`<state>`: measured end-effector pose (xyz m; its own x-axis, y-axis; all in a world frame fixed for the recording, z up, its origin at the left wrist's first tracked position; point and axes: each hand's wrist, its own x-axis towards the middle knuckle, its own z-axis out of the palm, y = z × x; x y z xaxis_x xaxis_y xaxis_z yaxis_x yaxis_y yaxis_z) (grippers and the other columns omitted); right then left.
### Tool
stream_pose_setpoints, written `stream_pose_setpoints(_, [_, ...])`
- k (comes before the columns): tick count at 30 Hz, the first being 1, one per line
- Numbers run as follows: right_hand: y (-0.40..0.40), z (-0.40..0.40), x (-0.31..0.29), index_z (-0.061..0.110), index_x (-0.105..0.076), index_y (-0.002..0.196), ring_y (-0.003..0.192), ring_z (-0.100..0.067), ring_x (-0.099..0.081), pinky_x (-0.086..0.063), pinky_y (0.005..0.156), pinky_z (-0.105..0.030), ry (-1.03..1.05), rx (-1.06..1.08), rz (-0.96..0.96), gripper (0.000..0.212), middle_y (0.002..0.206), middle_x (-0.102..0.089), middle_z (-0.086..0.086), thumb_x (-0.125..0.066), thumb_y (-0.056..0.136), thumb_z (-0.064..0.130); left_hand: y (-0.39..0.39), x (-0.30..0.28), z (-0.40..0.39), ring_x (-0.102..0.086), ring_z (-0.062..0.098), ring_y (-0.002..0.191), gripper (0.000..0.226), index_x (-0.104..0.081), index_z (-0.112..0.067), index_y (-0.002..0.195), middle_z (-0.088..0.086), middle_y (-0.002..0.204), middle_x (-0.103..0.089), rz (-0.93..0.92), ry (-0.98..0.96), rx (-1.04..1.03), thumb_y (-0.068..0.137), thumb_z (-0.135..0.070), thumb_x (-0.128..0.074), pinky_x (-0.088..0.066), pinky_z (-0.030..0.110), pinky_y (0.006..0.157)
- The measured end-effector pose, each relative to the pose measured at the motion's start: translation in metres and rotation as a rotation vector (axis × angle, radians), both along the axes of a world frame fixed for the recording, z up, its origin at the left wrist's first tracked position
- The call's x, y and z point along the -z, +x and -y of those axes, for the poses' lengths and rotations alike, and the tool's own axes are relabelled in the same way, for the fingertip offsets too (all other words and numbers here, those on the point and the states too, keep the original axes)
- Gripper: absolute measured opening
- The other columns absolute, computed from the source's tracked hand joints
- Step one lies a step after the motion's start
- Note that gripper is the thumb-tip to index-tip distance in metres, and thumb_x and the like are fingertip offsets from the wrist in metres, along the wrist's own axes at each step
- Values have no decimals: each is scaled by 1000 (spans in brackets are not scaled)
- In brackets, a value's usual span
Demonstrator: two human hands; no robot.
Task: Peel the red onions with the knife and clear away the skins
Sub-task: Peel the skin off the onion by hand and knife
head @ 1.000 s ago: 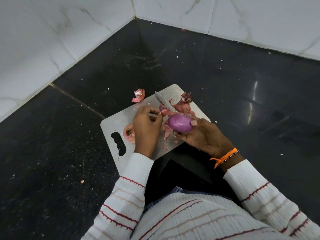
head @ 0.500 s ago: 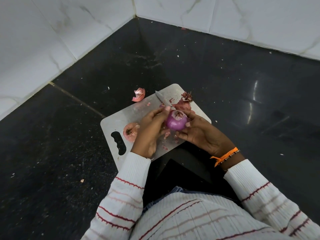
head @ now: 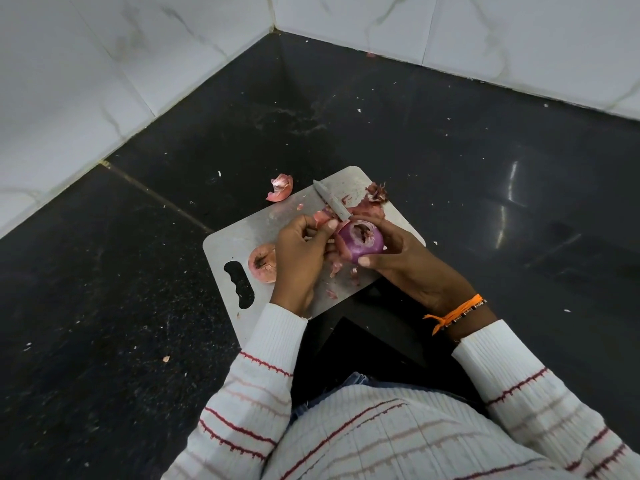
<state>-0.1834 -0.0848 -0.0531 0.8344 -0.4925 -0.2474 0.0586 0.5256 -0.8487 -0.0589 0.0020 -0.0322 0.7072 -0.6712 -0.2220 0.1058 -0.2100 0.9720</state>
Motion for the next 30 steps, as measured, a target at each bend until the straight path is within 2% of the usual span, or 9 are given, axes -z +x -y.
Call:
stream_pose_setpoints(6, [0, 0, -1, 5, -57, 112, 87, -20, -69, -56, 68, -22, 362, 24, 126, 84, 99, -71, -10, -92, 36, 14, 6, 3, 4, -69, 24, 82, 7, -54, -10, 89, 12, 90, -68, -167, -28, -103, 94, -10, -50, -59, 35, 72])
stream_pose_setpoints(10, [3, 2, -2, 3, -48, 125, 90, -26, -68, -58, 64, -26, 509, 117, 159, 98, 109, -63, -17, -92, 40, 19, 11, 9, 4, -65, 25, 94, 20, -60, -17, 84, 7, 95, -66, 30, 41, -120, 87, 2, -56, -55, 44, 85])
stream_pose_setpoints(12, [4, 1, -3, 3, -51, 121, 90, -26, -69, -59, 66, -28, 524, 141, 125, 86, 103, -67, -17, -88, 50, 30, 10, 8, 3, -63, 18, 96, 26, -65, -17, 87, -1, 94, -66, 170, 58, -87, 84, 8, -56, -54, 33, 84])
stream_pose_setpoints(14, [4, 1, -6, 4, -55, 115, 83, -22, -71, -59, 66, -26, 488, 159, 34, 58, 92, -72, -15, -69, 73, 41, 11, 6, 2, -58, 11, 104, 31, -66, -18, 103, -8, 108, -61, 273, 97, -29, 85, 5, -56, -48, 20, 85])
stream_pose_setpoints(16, [3, 0, -8, 6, -57, 112, 75, -17, -71, -59, 64, -23, 435, 173, -38, 47, 85, -73, -11, -52, 85, 43, 13, 8, 1, -49, 9, 118, 42, -60, -21, 119, -8, 127, -51, 357, 131, 31, 85, 3, -55, -43, 23, 96])
stream_pose_setpoints(18, [3, -1, -9, 6, -55, 116, 73, -15, -71, -58, 62, -21, 383, 179, -58, 48, 85, -73, -9, -55, 81, 39, 10, 4, 1, -42, 9, 125, 49, -55, -23, 125, -6, 135, -45, 415, 109, 40, 83, 2, -55, -39, 27, 104])
stream_pose_setpoints(20, [5, -3, -11, 3, -52, 119, 73, -14, -71, -57, 62, -19, 339, 182, -68, 44, 87, -72, -10, -57, 83, 29, 4, -3, 2, -48, 2, 116, 41, -60, -24, 118, -9, 126, -53, 471, 40, 42, 83, -2, -59, -41, 19, 99])
stream_pose_setpoints(23, [6, -5, -13, 5, -53, 117, 73, -13, -70, -56, 61, -18, 285, 191, -63, 35, 91, -70, -7, -59, 84, 13, -3, -12, 2, -61, 0, 93, 21, -69, -21, 104, -9, 103, -67, 447, 21, 86, 84, -19, -66, -47, 4, 75])
stream_pose_setpoints(30, [6, -5, -17, 9, -55, 111, 79, -14, -71, -57, 64, -21, 170, 211, -96, 49, 100, -68, -8, -71, 65, 6, -7, -18, 0, -64, -3, 73, 17, -72, -19, 92, -17, 76, -64, 458, 79, 45, 79, -31, -72, -49, 6, 63])
